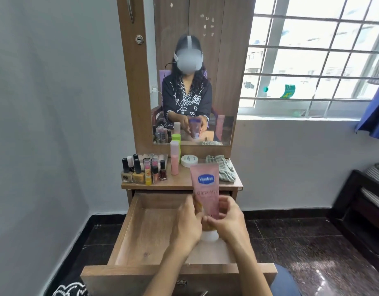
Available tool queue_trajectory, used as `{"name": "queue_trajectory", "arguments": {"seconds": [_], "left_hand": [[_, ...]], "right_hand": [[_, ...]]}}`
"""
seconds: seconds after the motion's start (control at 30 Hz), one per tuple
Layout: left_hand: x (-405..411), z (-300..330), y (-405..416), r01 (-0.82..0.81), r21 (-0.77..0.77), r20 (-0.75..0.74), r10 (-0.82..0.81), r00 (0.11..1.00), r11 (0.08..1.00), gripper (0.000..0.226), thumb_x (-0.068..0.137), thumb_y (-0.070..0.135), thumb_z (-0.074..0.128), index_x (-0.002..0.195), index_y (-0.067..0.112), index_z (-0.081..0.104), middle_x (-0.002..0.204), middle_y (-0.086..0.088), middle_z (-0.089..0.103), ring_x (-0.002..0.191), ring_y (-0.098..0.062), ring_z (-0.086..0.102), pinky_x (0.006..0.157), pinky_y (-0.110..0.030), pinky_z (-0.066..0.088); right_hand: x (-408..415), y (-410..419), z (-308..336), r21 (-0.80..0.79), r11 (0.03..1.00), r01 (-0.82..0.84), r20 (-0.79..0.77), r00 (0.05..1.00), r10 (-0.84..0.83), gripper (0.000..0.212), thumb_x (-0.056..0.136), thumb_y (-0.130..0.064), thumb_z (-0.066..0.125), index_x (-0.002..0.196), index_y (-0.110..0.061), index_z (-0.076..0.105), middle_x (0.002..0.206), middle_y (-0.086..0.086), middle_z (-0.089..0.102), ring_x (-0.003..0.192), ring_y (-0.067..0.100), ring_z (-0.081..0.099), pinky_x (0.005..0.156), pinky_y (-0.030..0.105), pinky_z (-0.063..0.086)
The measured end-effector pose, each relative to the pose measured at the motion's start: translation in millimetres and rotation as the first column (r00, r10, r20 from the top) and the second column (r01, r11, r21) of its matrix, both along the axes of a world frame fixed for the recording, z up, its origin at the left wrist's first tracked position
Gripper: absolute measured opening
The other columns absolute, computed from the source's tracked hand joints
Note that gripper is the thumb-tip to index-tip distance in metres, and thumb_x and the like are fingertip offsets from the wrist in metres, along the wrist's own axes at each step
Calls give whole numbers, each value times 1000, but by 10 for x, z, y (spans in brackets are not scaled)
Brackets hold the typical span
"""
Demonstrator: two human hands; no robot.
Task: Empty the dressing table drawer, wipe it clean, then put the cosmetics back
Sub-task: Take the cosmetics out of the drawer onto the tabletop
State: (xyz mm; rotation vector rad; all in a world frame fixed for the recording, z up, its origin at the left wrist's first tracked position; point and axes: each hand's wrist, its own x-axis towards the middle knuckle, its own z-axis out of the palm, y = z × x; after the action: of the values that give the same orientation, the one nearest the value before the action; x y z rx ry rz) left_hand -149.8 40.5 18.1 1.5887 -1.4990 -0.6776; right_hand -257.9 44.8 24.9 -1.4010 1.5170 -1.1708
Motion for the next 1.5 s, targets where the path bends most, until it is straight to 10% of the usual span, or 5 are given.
{"name": "queue_trajectory", "arguments": {"seconds": [0.33,0.53,0.77,1.5], "left_hand": [[296,732,-536,-97,-397,-73,74,995,912,23,91,5,55,111,14,60,108,2,64,92,-7,59,79,-19,46],[338,599,-933,-150,-373,-56,139,989,916,23,89,6,60,110,13,62,103,-4,68,90,-14,64,75,-22,48],[288,359,-1143,-210,-315,20,228,974,925,22,91,14,58,113,11,61,110,-5,65,102,-19,61,78,-22,42],[221,243,-1165,-291,-242,96,321,942,926,21,92,11,56,113,9,57,113,-6,61,104,-24,61,84,-34,50]], "right_hand": [[278,-780,718,-256,960,-117,238,955,180,45,80,5,69,118,-13,54,99,-13,62,96,13,63,75,17,53],[377,-1234,583,-208,970,-129,238,955,178,44,82,8,64,122,-5,52,117,14,63,100,21,62,90,32,54],[365,-1487,392,-141,975,-174,136,972,193,44,87,9,57,128,-3,47,126,14,56,97,14,56,60,8,51],[306,-1585,167,-146,977,-156,134,975,176,43,86,4,61,125,-9,49,123,11,59,106,16,59,76,14,50]]}}
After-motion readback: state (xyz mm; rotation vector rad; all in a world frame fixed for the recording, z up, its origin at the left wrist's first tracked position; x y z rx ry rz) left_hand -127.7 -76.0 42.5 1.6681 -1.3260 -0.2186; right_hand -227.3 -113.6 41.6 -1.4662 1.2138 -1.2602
